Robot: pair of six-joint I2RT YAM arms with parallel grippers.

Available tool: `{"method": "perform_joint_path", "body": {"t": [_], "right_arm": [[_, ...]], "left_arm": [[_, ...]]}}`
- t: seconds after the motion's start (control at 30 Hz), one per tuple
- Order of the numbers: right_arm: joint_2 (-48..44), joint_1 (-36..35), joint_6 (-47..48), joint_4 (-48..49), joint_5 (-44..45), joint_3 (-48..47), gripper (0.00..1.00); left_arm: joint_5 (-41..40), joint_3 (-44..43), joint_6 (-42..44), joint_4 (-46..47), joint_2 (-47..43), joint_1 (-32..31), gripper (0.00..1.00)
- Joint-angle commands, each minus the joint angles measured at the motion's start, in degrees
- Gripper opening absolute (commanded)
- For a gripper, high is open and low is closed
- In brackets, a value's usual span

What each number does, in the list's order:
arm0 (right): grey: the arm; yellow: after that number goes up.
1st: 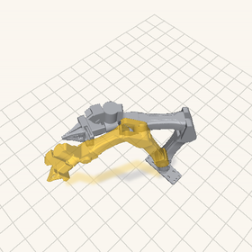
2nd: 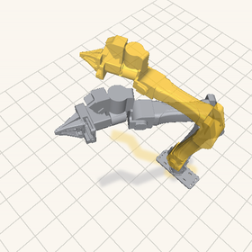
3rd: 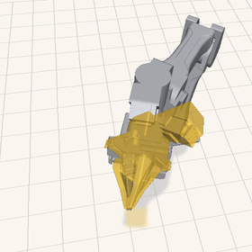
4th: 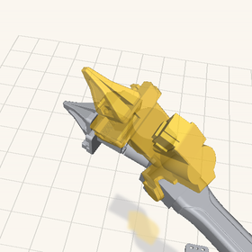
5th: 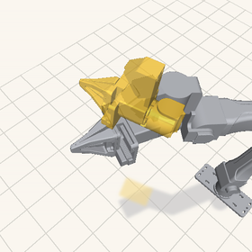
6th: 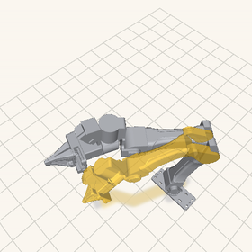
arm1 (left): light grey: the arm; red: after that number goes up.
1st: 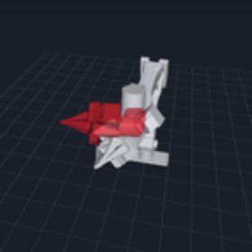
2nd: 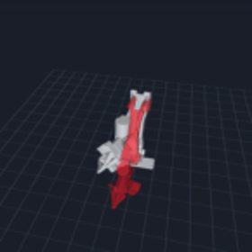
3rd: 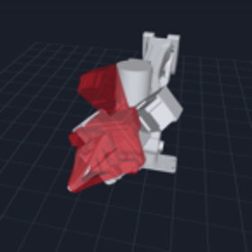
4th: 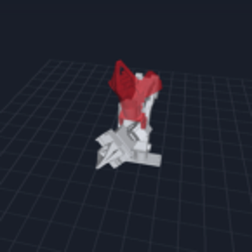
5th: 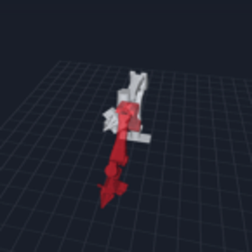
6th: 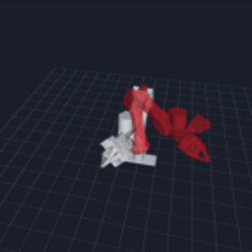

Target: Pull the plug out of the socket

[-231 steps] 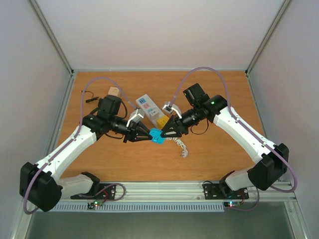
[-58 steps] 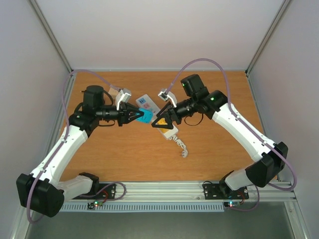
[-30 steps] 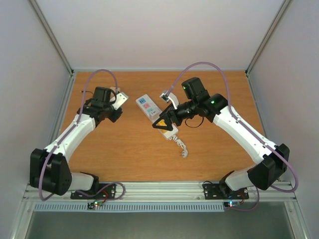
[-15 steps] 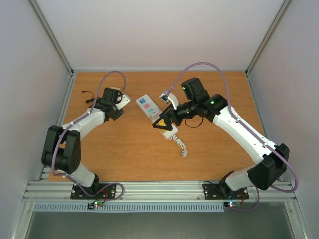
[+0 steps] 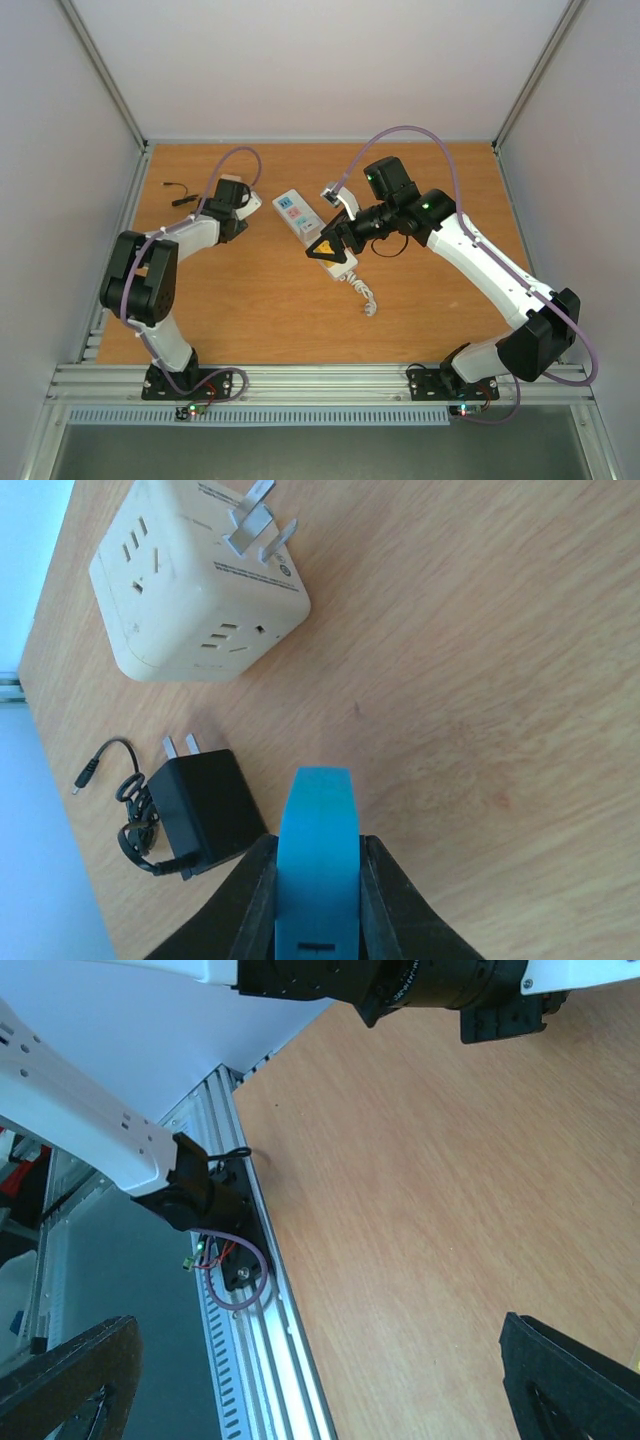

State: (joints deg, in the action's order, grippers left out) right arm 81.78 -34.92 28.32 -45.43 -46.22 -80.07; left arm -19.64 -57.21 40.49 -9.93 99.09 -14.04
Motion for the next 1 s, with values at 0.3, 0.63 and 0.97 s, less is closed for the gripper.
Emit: {"method": "perform_joint_path", "body": {"t": [0.3, 0.63, 0.97], "right_arm": [[-0.74, 0.33, -0.42, 0.52, 0.33, 0.27, 0.99], [-0.11, 0.29, -0.40, 0.42, 0.26, -0.07, 0.98], [0.22, 0.30, -0.31, 0.22, -0.01, -0.26, 0.99]], "left_arm": [[-4.94, -3.11, 2.28, 8.37, 6.29, 0.32, 0.01], [-3.62, -3.85, 1.02, 6.81, 7.26, 0.25, 0.15], [-2.38, -4.27, 0.20, 5.37, 7.59, 0.31, 0.24]]}}
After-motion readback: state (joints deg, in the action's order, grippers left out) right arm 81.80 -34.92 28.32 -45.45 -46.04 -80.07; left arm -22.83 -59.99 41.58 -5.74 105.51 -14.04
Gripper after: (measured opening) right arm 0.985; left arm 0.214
